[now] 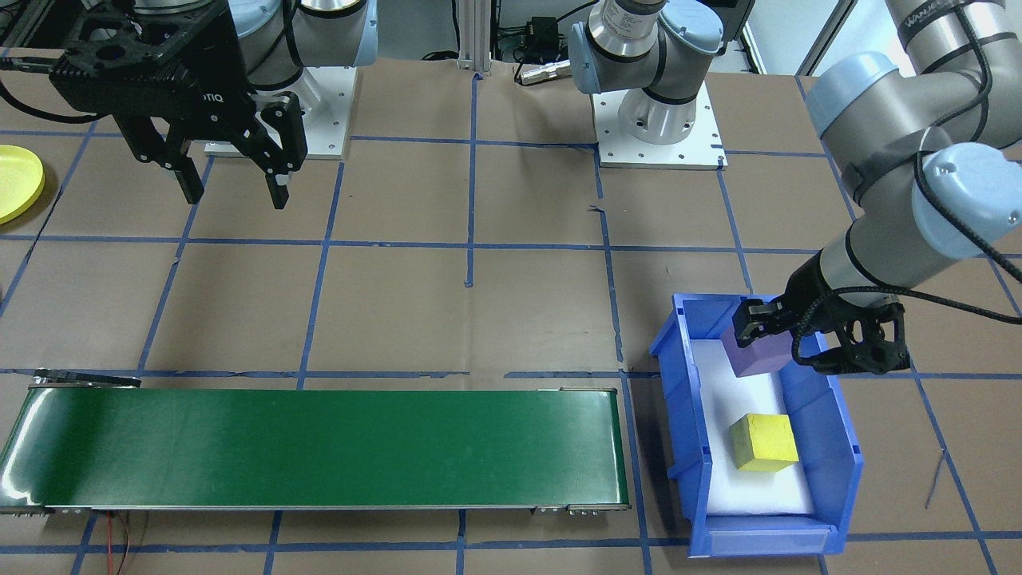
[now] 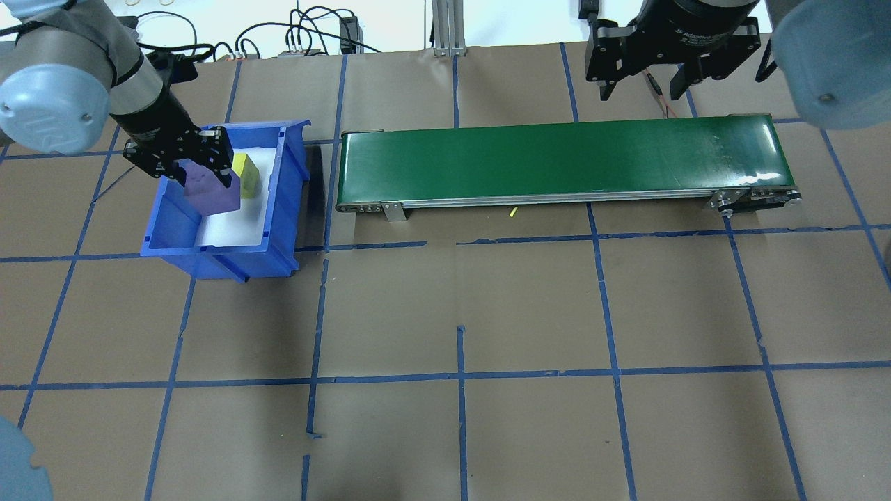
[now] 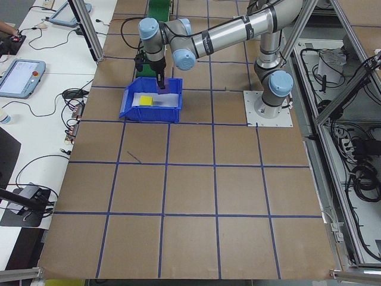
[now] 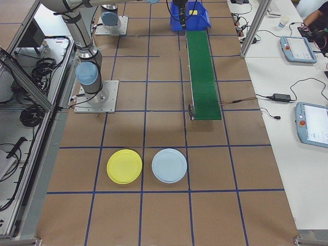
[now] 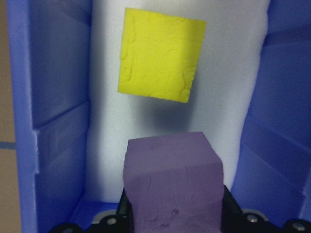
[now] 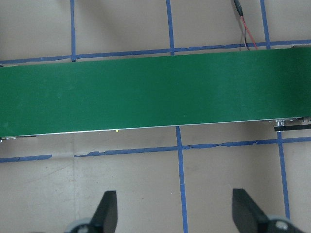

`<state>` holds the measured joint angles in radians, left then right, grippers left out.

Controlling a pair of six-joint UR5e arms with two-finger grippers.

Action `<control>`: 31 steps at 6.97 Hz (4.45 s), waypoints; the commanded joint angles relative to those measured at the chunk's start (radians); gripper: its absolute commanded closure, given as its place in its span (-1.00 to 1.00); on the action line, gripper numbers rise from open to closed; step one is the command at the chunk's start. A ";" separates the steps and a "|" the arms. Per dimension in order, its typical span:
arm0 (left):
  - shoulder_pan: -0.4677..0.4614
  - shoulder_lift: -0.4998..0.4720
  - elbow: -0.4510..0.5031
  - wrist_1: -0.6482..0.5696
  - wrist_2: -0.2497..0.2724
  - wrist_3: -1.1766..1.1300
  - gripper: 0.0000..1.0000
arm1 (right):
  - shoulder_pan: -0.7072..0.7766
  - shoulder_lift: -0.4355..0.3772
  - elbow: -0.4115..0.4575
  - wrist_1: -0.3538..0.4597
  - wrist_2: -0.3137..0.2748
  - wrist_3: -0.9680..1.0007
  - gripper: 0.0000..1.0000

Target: Move block left to right into plate

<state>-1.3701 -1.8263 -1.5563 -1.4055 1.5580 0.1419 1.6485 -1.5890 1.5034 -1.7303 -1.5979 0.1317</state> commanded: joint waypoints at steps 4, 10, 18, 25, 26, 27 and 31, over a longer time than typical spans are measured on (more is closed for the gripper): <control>-0.244 -0.068 0.113 0.042 0.008 -0.027 0.93 | -0.006 0.000 0.003 0.138 -0.003 0.005 -0.84; -0.319 -0.255 0.108 0.310 -0.009 -0.051 0.88 | -0.030 0.000 0.003 0.262 0.080 0.008 -0.30; -0.231 -0.070 0.082 0.172 0.037 -0.067 -1.00 | -0.168 0.012 0.074 0.067 0.192 -0.073 -1.00; -0.004 -0.215 0.065 0.191 0.073 0.168 -1.00 | -0.484 0.225 -0.007 0.084 0.589 -0.513 -1.00; 0.003 -0.232 0.071 0.210 0.074 0.165 -1.00 | -0.499 0.272 -0.024 0.087 0.633 -0.562 -1.00; 0.003 -0.264 0.077 0.235 0.074 0.160 -1.00 | -0.521 0.299 -0.026 0.087 0.679 -0.583 -1.00; 0.003 -0.304 0.064 0.306 0.077 0.159 -1.00 | -0.694 0.386 -0.077 0.181 0.705 -0.754 -1.00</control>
<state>-1.3669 -2.1176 -1.4906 -1.1085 1.6351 0.3047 0.9966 -1.2386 1.4505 -1.5801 -0.8967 -0.5685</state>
